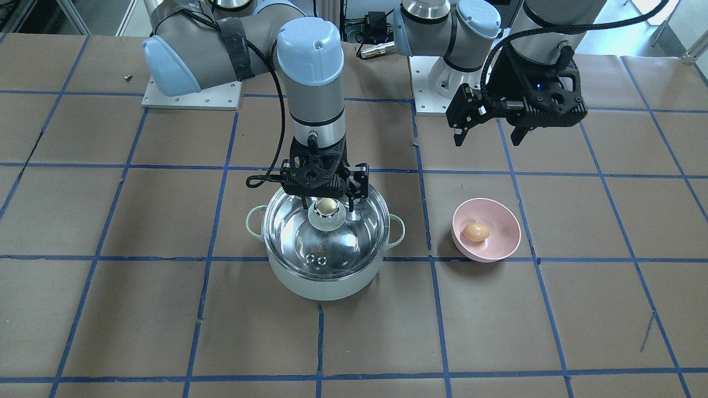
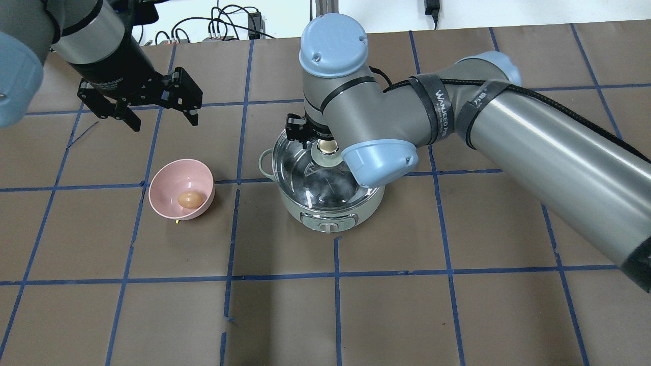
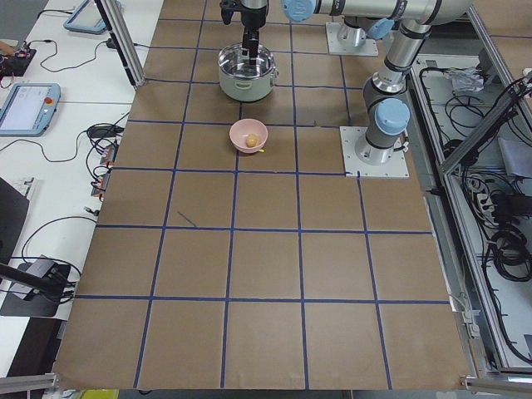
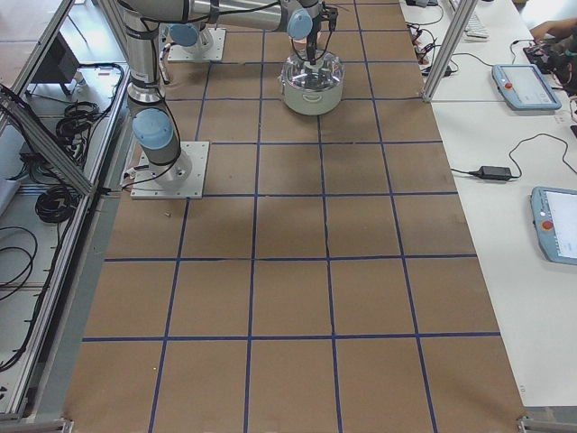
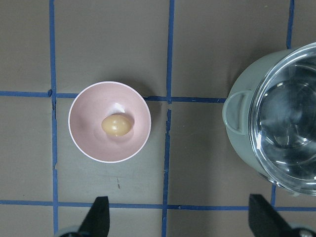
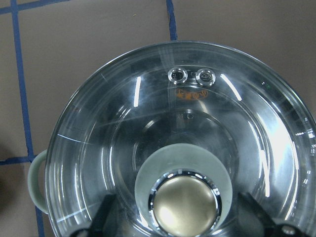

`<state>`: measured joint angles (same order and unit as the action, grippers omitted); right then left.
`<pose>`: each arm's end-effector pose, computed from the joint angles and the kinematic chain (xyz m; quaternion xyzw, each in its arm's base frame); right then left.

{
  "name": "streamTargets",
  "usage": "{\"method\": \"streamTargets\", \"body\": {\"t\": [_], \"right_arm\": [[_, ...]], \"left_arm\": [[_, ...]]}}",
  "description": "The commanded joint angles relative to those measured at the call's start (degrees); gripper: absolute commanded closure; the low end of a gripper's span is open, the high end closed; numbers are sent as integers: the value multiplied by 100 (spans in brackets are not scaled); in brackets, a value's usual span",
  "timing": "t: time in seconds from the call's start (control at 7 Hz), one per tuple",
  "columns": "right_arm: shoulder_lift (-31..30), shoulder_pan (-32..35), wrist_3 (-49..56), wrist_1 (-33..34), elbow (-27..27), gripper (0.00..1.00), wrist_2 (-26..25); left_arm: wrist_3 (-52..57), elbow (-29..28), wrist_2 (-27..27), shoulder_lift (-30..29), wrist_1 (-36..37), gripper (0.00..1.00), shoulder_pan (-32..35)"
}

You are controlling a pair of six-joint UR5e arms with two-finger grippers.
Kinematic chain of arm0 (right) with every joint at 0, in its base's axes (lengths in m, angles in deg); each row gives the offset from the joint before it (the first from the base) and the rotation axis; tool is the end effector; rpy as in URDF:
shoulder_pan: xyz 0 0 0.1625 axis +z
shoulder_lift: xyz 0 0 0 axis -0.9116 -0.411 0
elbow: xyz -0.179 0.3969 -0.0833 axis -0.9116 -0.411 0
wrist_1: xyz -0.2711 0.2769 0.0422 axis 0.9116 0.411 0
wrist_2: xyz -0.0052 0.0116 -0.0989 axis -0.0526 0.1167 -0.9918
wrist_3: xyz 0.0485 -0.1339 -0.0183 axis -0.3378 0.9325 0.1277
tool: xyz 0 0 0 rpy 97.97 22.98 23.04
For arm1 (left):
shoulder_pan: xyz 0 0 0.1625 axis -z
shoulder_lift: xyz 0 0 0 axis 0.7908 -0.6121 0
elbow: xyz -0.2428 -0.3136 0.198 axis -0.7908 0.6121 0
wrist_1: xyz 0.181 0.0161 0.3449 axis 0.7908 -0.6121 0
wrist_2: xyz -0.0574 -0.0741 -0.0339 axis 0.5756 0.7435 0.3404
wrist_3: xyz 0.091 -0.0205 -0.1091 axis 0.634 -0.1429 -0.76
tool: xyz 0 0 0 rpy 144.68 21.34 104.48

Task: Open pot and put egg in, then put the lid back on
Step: 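Lift the lid with the right gripper while the left gripper lowers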

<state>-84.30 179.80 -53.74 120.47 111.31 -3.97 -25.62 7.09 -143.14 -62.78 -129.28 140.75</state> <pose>0.3650 -0.4879 0.3374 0.0609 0.9937 -0.0821 0.0464 -0.1229 -0.4659 0.4662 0.0241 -0.9997 0.0066 0.0068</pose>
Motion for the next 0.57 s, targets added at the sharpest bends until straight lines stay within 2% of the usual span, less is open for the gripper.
{"method": "streamTargets", "body": {"t": [0.0, 0.14, 0.29, 0.43], "right_arm": [[8, -8, 36, 0, -17, 40, 0], [17, -8, 45, 0, -17, 54, 9], [17, -8, 71, 0, -34, 62, 0], [-35, -43, 167, -26, -61, 63, -8]], "left_arm": [[80, 252, 26, -418, 80, 0, -251], [176, 463, 44, -595, 160, 0, -506], [456, 700, 10, -718, 413, 0, -586], [659, 850, -8, -893, 702, 0, -613]]}}
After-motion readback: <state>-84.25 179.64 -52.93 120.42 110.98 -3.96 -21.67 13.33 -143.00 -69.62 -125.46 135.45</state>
